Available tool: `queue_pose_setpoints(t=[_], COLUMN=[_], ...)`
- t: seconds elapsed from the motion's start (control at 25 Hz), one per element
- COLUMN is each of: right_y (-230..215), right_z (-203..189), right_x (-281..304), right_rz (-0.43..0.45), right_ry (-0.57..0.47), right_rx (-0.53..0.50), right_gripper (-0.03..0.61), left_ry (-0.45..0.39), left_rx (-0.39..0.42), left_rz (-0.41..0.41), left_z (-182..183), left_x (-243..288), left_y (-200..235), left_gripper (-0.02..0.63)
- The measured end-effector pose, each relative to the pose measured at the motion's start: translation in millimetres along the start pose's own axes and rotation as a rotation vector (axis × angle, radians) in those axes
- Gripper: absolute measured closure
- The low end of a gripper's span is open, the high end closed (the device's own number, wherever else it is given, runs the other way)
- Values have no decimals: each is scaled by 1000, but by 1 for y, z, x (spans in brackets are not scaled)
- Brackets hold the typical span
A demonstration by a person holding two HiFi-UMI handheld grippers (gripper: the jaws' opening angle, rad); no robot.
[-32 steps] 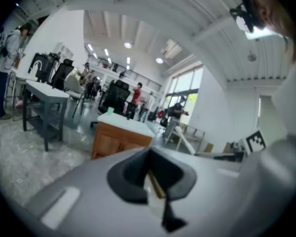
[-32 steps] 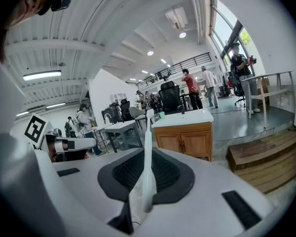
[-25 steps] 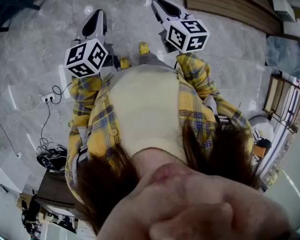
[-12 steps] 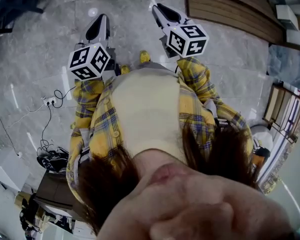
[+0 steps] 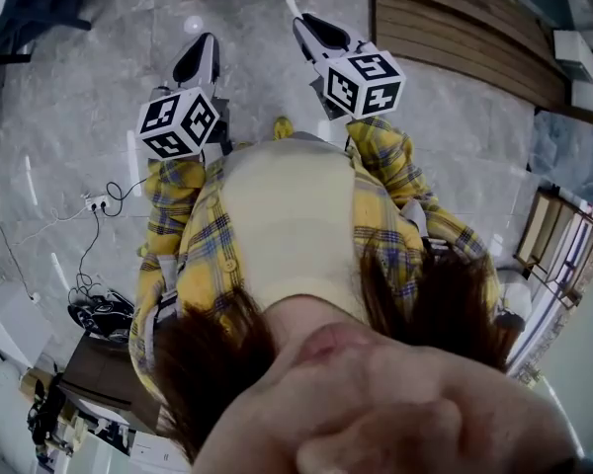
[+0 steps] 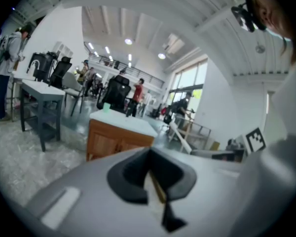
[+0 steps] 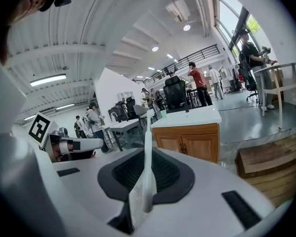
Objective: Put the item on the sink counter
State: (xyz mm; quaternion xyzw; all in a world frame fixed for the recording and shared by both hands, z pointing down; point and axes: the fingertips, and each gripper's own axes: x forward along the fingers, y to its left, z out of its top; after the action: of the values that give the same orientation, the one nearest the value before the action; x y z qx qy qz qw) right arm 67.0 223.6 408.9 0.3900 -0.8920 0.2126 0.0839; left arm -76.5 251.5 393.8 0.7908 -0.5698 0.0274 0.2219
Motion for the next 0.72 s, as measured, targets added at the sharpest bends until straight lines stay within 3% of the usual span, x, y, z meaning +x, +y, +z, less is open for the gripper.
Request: queue_pose_setpoints(t=[0.36, 0.72], right_y=[-20, -35], right_z=[4, 14], right_x=[15, 32], right_rz=[16, -7], right_ry=[11, 9], right_rx=[21, 19], right_gripper=[529, 529], left_ry=[22, 10], left_rx=[-19, 8], left_rz=[41, 0], left_z=[5, 19], left_x=[16, 45], left_y=[10, 10], left_gripper=[609, 609])
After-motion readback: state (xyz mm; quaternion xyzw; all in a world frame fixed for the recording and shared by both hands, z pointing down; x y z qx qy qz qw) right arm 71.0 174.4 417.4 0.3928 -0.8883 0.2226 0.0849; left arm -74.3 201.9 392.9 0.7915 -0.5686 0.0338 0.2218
